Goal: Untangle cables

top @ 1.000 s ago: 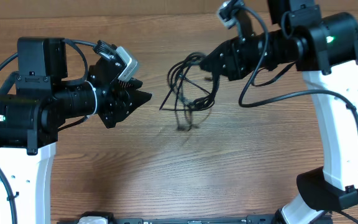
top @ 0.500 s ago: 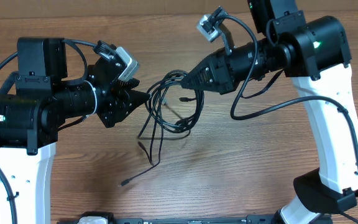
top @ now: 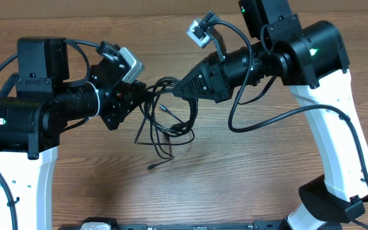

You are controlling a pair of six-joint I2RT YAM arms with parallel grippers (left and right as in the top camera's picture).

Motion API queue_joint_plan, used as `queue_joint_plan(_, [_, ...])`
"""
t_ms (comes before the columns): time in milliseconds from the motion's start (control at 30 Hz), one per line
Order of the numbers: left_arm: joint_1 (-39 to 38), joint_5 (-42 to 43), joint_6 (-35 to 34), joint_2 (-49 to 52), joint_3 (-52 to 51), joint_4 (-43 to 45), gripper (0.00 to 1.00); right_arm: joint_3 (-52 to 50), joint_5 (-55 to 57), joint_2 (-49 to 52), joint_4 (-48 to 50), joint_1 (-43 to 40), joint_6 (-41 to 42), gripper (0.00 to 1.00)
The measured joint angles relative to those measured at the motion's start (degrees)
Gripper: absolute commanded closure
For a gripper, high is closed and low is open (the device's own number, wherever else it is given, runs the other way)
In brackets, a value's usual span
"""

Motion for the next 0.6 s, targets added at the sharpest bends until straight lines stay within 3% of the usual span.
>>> queue_joint_plan(333, [0.02, 0.02, 0.31, -0.02, 0.00, -0.22, 0.95, 0.00, -0.24, 0.00, -0.02, 1.16, 0.31, 0.96])
queue_joint_plan(600, [-0.09, 0.07, 0.13, -0.02, 0.00, -0.74, 0.96, 0.00, 14.69, 0.00, -1.38, 0.48, 0.28, 0.96])
